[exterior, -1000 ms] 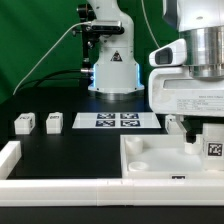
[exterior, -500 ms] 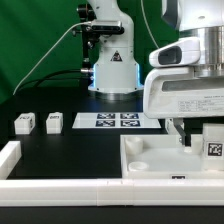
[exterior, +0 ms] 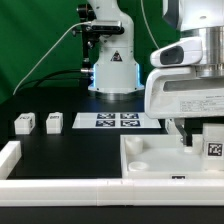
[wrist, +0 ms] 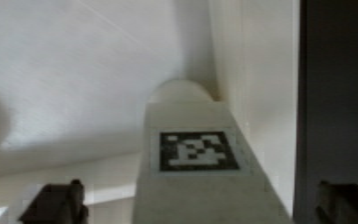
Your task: Assemble one leg
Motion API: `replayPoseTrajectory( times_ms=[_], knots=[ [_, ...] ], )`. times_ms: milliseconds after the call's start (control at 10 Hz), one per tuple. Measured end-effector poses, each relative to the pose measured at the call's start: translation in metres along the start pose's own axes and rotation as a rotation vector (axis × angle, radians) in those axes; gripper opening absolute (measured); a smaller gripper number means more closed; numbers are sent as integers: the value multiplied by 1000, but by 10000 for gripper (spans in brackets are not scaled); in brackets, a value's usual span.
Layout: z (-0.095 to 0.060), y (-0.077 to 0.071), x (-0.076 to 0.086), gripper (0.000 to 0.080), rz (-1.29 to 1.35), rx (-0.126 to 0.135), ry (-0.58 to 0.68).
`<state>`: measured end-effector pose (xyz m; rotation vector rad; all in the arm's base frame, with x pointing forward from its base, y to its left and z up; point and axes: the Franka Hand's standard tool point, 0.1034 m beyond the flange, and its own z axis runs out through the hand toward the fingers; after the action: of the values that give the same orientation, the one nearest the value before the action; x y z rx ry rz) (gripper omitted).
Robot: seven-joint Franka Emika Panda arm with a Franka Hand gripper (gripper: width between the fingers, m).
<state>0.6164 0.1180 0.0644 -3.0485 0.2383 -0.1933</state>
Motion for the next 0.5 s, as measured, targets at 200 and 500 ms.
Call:
replayPoseTrajectory(
  times_ms=[200,500],
  knots=[
    [0,0,0,445,0,0,0],
    [0,0,0,291,11,0,0]
  ],
)
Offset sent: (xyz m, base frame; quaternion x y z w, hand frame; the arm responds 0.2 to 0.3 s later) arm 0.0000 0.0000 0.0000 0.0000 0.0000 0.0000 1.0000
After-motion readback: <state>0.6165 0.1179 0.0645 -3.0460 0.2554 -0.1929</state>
